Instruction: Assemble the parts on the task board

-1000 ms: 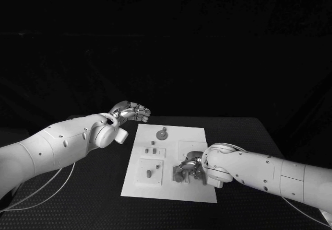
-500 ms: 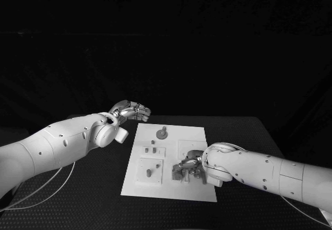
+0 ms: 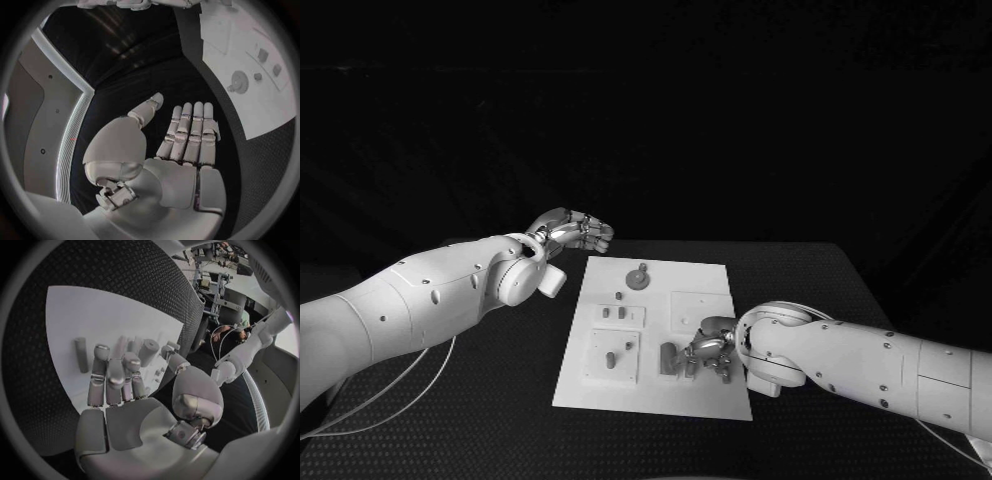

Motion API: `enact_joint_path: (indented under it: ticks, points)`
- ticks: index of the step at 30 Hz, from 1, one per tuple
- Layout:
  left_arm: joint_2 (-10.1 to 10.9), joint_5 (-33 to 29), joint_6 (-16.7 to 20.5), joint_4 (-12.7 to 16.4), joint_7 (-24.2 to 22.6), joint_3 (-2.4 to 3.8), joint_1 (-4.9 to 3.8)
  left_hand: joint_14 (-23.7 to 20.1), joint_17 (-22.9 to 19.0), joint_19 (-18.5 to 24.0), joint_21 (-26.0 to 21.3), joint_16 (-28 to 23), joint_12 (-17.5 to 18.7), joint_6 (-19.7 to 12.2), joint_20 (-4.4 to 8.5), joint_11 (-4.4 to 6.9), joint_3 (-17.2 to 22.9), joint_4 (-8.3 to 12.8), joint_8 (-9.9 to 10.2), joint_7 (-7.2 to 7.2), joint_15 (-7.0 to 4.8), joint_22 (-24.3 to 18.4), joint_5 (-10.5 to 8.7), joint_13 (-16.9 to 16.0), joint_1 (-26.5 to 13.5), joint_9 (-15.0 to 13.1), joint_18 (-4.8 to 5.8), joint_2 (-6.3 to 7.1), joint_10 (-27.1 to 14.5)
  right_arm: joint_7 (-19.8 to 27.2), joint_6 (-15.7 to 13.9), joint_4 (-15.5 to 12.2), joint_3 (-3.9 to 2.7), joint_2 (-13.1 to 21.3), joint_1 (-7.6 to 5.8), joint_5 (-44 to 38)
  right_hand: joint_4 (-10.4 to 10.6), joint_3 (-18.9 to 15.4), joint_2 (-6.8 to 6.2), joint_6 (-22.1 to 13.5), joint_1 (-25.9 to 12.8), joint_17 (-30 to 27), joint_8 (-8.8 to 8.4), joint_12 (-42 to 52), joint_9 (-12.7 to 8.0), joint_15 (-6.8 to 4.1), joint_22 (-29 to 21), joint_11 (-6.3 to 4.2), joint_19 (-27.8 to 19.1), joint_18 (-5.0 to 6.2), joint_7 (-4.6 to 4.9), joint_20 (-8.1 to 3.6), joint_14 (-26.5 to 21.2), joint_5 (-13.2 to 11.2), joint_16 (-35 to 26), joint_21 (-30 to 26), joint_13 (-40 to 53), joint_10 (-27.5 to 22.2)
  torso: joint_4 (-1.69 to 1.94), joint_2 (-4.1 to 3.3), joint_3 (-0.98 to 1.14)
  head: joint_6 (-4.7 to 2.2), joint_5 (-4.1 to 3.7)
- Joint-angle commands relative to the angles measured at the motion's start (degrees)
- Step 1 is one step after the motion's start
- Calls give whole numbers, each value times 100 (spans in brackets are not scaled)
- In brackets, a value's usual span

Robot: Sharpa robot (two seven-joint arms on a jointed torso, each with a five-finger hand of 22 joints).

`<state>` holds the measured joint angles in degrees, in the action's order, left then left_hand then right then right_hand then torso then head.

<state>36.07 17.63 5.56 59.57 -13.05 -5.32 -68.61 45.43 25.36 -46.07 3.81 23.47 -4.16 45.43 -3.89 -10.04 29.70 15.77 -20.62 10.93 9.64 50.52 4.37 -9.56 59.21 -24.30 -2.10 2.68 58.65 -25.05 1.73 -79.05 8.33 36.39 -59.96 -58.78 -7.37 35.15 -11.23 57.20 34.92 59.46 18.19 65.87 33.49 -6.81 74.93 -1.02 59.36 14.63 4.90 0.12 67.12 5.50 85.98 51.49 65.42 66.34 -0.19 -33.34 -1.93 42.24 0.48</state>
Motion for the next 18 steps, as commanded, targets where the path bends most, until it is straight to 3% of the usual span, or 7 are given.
enact_joint_path:
  ticks: [1,3,7,13,15,16,18]
  points:
    - [-5,15,-59,17,-35,4,-7,17,7,-8,10,-28,-2,-17,-33,-21,-1,-16,-12,41,38,-6,-8,9,-39,9,-80,-4,21,85,77,-66,-1,16,2,-369,-76,18,12,68,125,9,35,14,31,-38,108,-34,-2,37,9,0,18,-24,46,28,-8,5,1,-1,-1,8,-3]
    - [-9,15,-60,16,-37,4,-7,17,7,-8,10,-28,-2,-17,-33,-21,-1,-15,-12,41,38,-6,-8,9,-39,9,-80,-4,22,99,131,-61,-1,3,2,-386,-140,-3,55,73,192,8,41,17,42,-41,109,-36,-1,37,8,3,25,-32,54,36,-9,11,3,-1,-1,8,-5]
    - [-10,16,-59,17,-35,4,-7,18,7,-8,10,-29,-3,-16,-33,-21,-1,-16,-12,41,39,-7,-8,10,-39,9,-80,-5,22,110,163,-57,-1,-25,3,-381,-433,-137,260,94,398,-13,53,25,75,-45,104,-43,-10,37,0,20,33,-27,71,49,-15,27,7,-2,1,24,-8]
    - [-13,16,-63,15,-35,4,-7,19,9,-8,10,-31,-3,-15,-34,-20,-1,-16,-13,41,39,-8,-8,12,-39,10,-81,-6,24,57,-89,44,-1,-97,3,-471,-594,-257,552,152,462,-1,65,80,102,-56,93,-60,12,37,-16,30,91,-21,100,51,19,112,7,0,-2,22,-9]
    - [-14,16,-69,16,-33,4,-7,19,10,-8,11,-31,-4,-15,-34,-20,-1,-17,-13,41,39,-9,-8,13,-40,10,-81,-6,24,13,-162,108,-1,-136,4,-475,-485,-306,776,193,317,35,74,129,109,-69,84,-77,39,37,-30,31,150,-19,115,47,57,187,9,0,-3,26,-9]
    - [-16,17,-72,15,-32,4,-7,19,10,-8,11,-32,-4,-15,-35,-20,-1,-18,-13,41,39,-9,-8,13,-41,10,-81,-7,24,12,-181,133,-1,-156,4,-486,-373,-331,957,213,192,55,76,160,111,-76,79,-84,49,37,-40,31,182,-21,122,41,83,232,10,-1,-4,28,-10]
    - [-21,17,-71,10,-32,4,-7,20,11,-8,11,-32,-4,-15,-35,-20,-1,-18,-14,41,39,-9,-8,14,-42,10,-81,-8,25,37,-180,174,-1,-206,9,-492,-397,-336,1173,240,166,76,78,197,117,-95,88,-101,59,37,-56,6,225,-16,138,49,113,286,10,0,-4,34,-11]
